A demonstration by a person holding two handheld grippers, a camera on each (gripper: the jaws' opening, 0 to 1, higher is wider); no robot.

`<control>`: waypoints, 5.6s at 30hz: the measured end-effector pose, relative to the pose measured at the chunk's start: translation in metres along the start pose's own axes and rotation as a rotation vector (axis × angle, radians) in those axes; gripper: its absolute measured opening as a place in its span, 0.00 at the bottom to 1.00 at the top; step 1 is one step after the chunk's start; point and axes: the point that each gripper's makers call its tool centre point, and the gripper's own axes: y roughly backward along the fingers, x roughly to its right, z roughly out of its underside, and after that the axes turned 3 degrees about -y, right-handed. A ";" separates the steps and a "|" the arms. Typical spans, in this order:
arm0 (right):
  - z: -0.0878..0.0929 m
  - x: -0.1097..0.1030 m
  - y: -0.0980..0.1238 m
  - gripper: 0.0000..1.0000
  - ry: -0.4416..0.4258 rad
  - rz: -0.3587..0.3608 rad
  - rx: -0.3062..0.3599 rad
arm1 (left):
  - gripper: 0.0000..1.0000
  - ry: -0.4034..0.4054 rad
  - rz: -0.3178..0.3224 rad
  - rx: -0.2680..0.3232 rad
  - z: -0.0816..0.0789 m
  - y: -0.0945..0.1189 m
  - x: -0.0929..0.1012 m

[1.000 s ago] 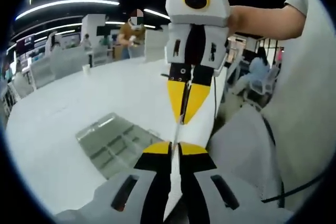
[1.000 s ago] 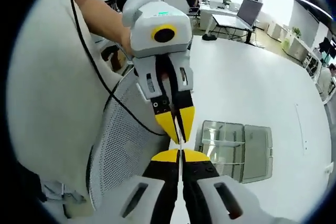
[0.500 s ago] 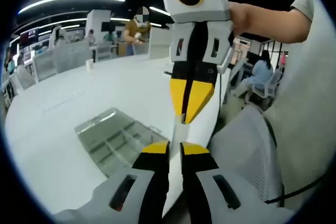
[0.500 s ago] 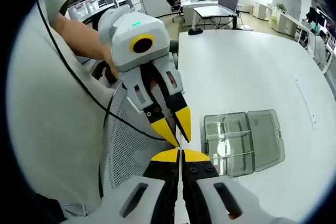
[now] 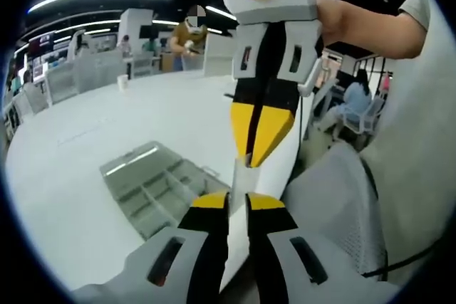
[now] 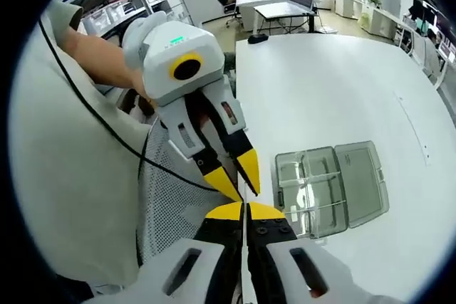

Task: Insert the divider into the dual guide fixture by aligning both edges with the guide slots and pushing it downward to the bottom, including one-sided entry, uneven engagement, binding, and posture correction.

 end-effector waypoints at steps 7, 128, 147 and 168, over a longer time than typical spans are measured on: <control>-0.001 0.001 -0.003 0.00 0.006 0.009 -0.007 | 0.07 0.017 -0.009 -0.004 0.003 -0.001 -0.002; -0.008 0.089 -0.032 0.00 0.114 0.129 -0.277 | 0.82 0.129 -0.228 -0.005 0.012 0.027 -0.055; -0.006 0.093 -0.044 0.00 0.096 0.112 -0.289 | 0.82 0.132 -0.225 -0.012 0.015 0.025 -0.058; -0.003 0.098 -0.052 0.00 0.073 0.104 -0.299 | 0.82 0.136 -0.231 -0.010 0.016 0.027 -0.060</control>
